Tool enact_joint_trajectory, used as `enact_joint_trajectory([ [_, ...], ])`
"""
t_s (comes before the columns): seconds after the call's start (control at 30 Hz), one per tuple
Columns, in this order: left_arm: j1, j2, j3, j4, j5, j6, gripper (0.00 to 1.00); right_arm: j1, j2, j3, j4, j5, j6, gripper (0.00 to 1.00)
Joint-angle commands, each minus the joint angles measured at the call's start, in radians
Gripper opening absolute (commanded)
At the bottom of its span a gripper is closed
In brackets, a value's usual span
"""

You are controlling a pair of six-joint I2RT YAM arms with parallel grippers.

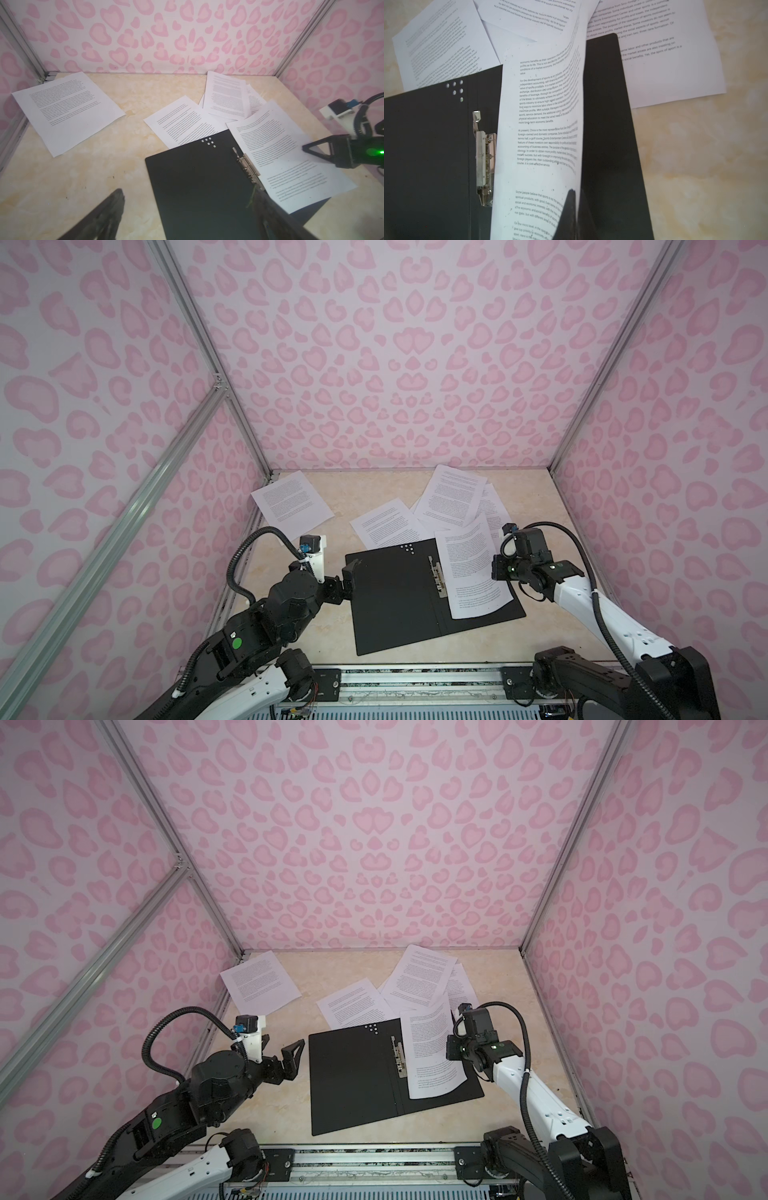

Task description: Put the files into the folder

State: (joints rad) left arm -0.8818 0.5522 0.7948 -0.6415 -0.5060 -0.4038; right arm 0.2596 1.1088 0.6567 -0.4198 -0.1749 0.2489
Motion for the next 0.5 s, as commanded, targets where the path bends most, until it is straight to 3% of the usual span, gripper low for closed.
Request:
enact_joint_trajectory([
  [0.0, 0.002, 0.009, -0.054, 0.012, -0.014, 0.062, 0.97, 0.024, -0.01, -0.005, 0.031, 0.03, -0.051, 0.0],
  [0.17, 0.004, 0.04, -0.07, -0.015, 0.0, 0.079, 0.97, 0.042, -0.015, -0.006, 0.039, 0.013, -0.08, 0.0],
  [0.47, 0.02, 0.036, -0.085, -0.017, -0.017, 0.085, 0.97, 0.123, 0.006, 0.029, -0.014, 0.096, -0.117, 0.0],
])
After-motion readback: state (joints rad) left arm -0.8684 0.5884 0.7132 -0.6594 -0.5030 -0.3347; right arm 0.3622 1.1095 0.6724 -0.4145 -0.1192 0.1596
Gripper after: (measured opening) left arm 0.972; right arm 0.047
